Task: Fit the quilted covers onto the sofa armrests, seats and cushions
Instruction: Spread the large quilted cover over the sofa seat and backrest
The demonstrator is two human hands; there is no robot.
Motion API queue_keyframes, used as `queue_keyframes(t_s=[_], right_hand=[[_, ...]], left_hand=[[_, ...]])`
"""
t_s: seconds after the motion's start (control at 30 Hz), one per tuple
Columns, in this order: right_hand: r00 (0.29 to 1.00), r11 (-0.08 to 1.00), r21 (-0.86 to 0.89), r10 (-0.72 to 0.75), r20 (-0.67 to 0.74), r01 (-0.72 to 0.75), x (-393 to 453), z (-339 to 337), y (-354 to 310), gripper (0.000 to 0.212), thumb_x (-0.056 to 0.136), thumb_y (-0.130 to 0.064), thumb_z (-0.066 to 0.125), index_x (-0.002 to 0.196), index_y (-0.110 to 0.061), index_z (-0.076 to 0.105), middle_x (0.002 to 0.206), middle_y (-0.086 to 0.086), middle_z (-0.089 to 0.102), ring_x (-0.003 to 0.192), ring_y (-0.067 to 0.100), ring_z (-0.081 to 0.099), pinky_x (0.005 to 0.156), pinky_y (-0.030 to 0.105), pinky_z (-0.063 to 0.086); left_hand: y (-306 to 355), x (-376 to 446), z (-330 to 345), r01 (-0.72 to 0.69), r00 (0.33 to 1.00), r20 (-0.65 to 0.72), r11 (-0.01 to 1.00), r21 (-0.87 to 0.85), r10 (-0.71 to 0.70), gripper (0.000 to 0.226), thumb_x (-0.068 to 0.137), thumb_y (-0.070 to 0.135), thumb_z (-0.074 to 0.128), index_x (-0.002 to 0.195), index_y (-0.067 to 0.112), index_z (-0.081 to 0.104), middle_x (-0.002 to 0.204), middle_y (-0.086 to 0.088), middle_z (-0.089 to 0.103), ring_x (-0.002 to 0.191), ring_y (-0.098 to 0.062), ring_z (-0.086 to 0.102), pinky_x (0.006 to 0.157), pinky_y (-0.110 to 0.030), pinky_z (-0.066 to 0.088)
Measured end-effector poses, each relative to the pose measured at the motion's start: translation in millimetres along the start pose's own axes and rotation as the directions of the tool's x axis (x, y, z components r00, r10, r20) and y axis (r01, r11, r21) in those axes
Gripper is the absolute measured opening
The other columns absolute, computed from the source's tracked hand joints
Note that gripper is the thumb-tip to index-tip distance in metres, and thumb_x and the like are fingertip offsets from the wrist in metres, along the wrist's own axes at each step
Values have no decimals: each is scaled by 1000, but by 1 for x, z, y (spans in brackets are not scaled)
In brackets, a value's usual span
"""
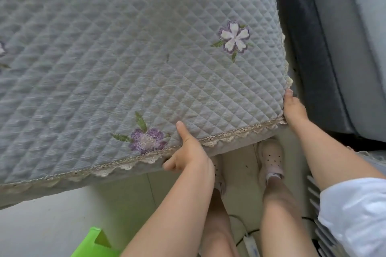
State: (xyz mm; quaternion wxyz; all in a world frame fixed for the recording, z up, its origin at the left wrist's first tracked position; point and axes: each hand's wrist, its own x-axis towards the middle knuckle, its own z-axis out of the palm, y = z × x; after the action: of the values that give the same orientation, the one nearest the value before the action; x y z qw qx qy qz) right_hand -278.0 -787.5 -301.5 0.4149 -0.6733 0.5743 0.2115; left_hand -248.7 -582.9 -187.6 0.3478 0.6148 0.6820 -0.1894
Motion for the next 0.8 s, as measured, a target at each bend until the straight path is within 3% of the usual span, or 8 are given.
queue_keyframes(t_s=[0.1, 0.2, 0.33, 0.4, 0.47, 0.57, 0.7, 0.8], right_hand=[[999, 998, 66, 24, 29, -26, 4, 1, 4, 62, 99, -45, 14, 139, -2, 33, 144, 21, 35, 132, 34, 34, 107, 38, 26], [994, 987, 155, 31, 103, -47, 9, 1, 9, 64, 96, -52, 16, 141, -10, 33, 143, 15, 38, 130, 31, 37, 110, 41, 29], [943, 883, 380, 173, 286, -277, 13, -5, 22, 63, 90, -62, 26, 134, -21, 45, 130, 3, 54, 116, 27, 53, 102, 45, 42], [906, 850, 412, 160, 391, -328, 11, -8, 27, 55, 91, -58, 33, 127, -23, 53, 123, 3, 60, 111, 26, 56, 98, 44, 44], [854, 827, 419, 131, 504, -374, 13, -7, 34, 47, 89, -54, 40, 119, -24, 60, 119, 3, 63, 109, 27, 57, 98, 45, 44], [783, 789, 420, 121, 610, -449, 25, -4, 42, 43, 87, -54, 39, 106, -26, 64, 114, 4, 64, 108, 28, 56, 101, 49, 39], [748, 844, 355, 80, 658, -402, 44, -4, 54, 28, 96, -31, 38, 99, -18, 62, 104, 6, 66, 95, 23, 61, 91, 42, 47], [768, 870, 415, -69, 637, -266, 52, -7, 49, 24, 96, -14, 38, 105, -14, 60, 91, 2, 71, 87, 16, 64, 81, 28, 53]], left_hand=[[-15, 6, -1, -77, 997, 6, 968, -241, 80, 85, 80, 55, 57, 135, 7, 14, 140, -12, 29, 120, -24, 42, 91, -29, 32], [-25, 11, 8, -100, 995, -65, 925, -366, 82, 71, 86, 53, 48, 132, 6, 21, 139, -15, 32, 120, -26, 44, 85, -26, 30], [-40, 25, 20, 20, 1000, 8, 827, -562, -19, 73, 83, 68, 36, 134, 16, 32, 141, -1, 38, 126, -19, 44, 103, -29, 35], [-47, 32, 28, 84, 996, 73, 779, -621, -50, 77, 79, 75, 31, 135, 23, 33, 141, 3, 41, 124, -18, 46, 100, -30, 39], [-52, 35, 34, 123, 991, 124, 723, -680, -52, 74, 79, 77, 26, 127, 24, 44, 125, 3, 53, 106, -16, 55, 86, -27, 44], [-63, 46, 42, 230, 965, 256, 658, -717, -58, 55, 85, 70, 24, 87, 26, 57, 88, 6, 58, 79, -11, 56, 78, -23, 44], [-76, 76, 52, 281, 932, 363, 659, -698, -12, 48, 90, 62, 23, 73, 25, 50, 77, 3, 53, 67, -13, 51, 66, -25, 40], [-81, 88, 60, 252, 930, 367, 684, -684, 24, 46, 90, 60, 23, 93, 26, 54, 93, 1, 57, 79, -14, 54, 89, -30, 42]])
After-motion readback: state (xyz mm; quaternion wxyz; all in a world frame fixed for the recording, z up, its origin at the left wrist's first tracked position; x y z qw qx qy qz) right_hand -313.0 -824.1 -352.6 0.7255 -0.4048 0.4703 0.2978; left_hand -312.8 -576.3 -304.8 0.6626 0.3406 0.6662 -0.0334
